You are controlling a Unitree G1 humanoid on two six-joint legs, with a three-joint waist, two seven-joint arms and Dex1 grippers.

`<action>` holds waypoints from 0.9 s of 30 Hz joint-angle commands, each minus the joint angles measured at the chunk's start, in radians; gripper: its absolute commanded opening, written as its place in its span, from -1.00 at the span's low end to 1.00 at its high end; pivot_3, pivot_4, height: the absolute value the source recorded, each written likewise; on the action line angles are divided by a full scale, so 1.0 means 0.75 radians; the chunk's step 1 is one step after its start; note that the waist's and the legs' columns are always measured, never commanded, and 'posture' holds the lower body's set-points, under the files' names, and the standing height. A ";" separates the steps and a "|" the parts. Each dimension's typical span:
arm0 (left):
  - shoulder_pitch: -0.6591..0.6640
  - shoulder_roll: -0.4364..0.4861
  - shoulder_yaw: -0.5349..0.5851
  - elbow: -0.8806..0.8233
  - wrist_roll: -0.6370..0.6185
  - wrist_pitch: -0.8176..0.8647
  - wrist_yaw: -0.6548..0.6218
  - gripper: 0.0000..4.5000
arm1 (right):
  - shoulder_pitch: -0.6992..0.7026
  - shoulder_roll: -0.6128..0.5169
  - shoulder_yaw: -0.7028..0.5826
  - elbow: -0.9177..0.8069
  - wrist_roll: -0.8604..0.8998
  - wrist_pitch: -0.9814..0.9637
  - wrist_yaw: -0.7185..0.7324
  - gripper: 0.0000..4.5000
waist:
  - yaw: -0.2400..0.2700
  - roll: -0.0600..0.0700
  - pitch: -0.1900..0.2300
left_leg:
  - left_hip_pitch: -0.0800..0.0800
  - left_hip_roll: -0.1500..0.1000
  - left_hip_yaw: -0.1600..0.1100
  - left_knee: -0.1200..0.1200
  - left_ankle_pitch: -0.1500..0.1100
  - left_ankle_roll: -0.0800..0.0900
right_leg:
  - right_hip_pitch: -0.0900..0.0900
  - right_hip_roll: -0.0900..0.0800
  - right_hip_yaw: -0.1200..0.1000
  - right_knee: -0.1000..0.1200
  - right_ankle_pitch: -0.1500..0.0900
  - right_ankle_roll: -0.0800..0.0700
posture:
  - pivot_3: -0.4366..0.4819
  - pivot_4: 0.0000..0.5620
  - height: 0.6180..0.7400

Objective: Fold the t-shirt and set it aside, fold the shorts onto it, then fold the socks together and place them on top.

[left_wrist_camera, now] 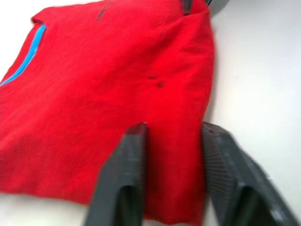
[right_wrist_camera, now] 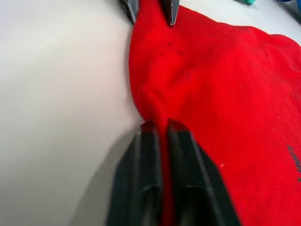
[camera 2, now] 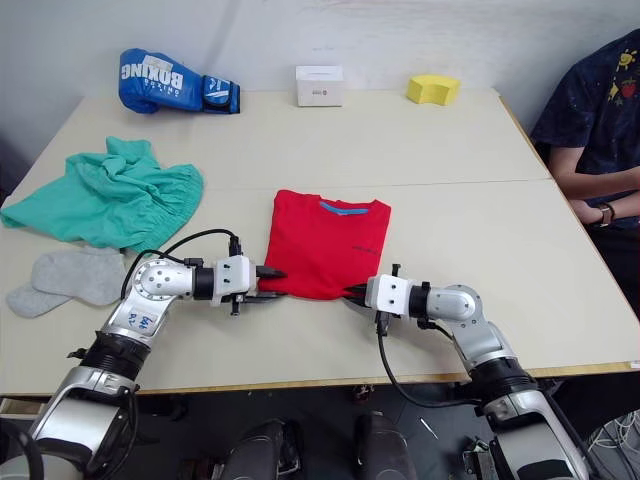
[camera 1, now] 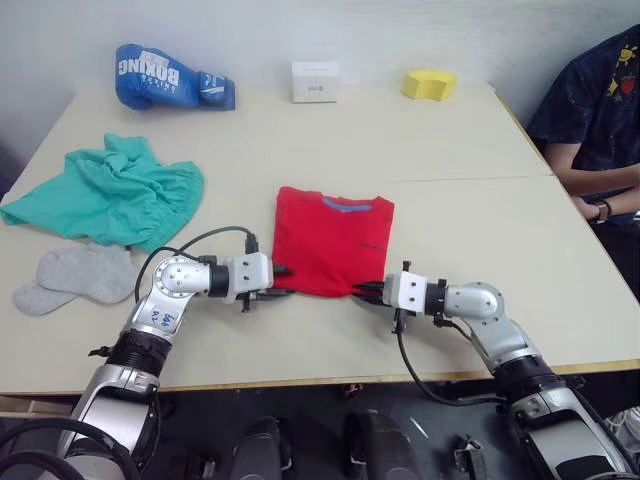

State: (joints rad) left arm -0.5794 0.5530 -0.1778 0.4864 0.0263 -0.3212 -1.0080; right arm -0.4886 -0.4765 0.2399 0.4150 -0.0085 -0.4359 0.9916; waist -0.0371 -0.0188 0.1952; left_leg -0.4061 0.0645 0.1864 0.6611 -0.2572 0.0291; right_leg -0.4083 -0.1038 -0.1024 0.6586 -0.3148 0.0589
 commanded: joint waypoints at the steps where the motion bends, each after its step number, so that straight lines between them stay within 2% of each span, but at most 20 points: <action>1: 0.081 0.053 -0.009 -0.009 0.018 0.006 -0.021 -0.81 | 0.010 -0.010 0.011 0.012 0.003 -0.030 0.024 -1.00 | 0.000 0.000 -0.002 | 0.000 0.000 0.000 0.000 0.000 0.000 | 0.000 0.000 0.000 0.000 0.000 -0.001 | -0.05 -0.47 1.00; 2: 0.110 0.059 -0.003 -0.060 -0.015 0.021 -0.046 -0.95 | 0.015 -0.014 0.015 0.009 0.005 -0.040 0.031 -1.00 | -0.002 0.000 -0.003 | 0.000 0.000 0.000 -0.001 0.000 -0.001 | 0.000 0.000 0.000 0.000 -0.001 -0.001 | -0.05 -0.47 1.00; 3: 0.139 0.069 0.002 -0.110 -0.041 0.041 -0.065 -0.99 | 0.019 -0.018 0.018 0.006 0.006 -0.053 0.037 -1.00 | -0.007 0.000 -0.004 | 0.000 0.000 0.000 -0.001 0.000 -0.001 | 0.000 0.000 0.000 0.000 -0.001 -0.002 | -0.05 -0.47 1.00; 9: 0.341 0.186 0.059 -0.450 -0.162 0.167 -0.107 -0.99 | 0.041 -0.059 0.019 -0.031 0.079 -0.151 0.137 -1.00 | -0.024 0.000 -0.004 | 0.001 0.000 0.000 -0.011 0.002 -0.007 | -0.002 0.001 0.000 -0.003 -0.003 -0.004 | -0.05 -0.47 1.00; 15: 0.547 0.249 0.116 -0.718 -0.184 0.259 -0.036 -0.99 | 0.214 -0.133 0.000 -0.298 0.176 -0.066 0.171 -1.00 | -0.021 0.000 -0.004 | 0.001 0.000 0.000 -0.014 0.003 -0.007 | -0.002 0.001 0.000 -0.005 -0.004 -0.004 | -0.05 -0.47 1.00; 19: 0.643 0.283 0.146 -0.838 -0.200 0.322 -0.007 -0.99 | 0.307 -0.164 -0.004 -0.422 0.185 -0.017 0.152 -1.00 | -0.019 0.000 -0.004 | 0.001 0.000 -0.001 -0.017 0.001 -0.011 | -0.002 0.000 0.000 -0.006 -0.004 -0.005 | -0.05 -0.47 1.00; 27: 0.820 0.322 0.222 -0.998 -0.239 0.451 0.050 -0.99 | 0.412 -0.189 -0.009 -0.526 0.170 0.084 0.099 -1.00 | -0.018 0.000 -0.004 | 0.002 0.000 -0.004 -0.019 -0.001 -0.013 | -0.003 0.000 -0.002 -0.006 -0.005 -0.007 | -0.05 -0.47 1.00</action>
State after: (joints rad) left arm 0.0144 0.7712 -0.0559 -0.2422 -0.1420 -0.0120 -0.9810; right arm -0.1950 -0.5813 0.2668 0.0444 0.1145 -0.3906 1.0744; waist -0.0507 -0.0190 0.1925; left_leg -0.4049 0.0648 0.1836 0.6469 -0.2587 0.0203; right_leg -0.4107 -0.1039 -0.1037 0.6538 -0.3187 0.0535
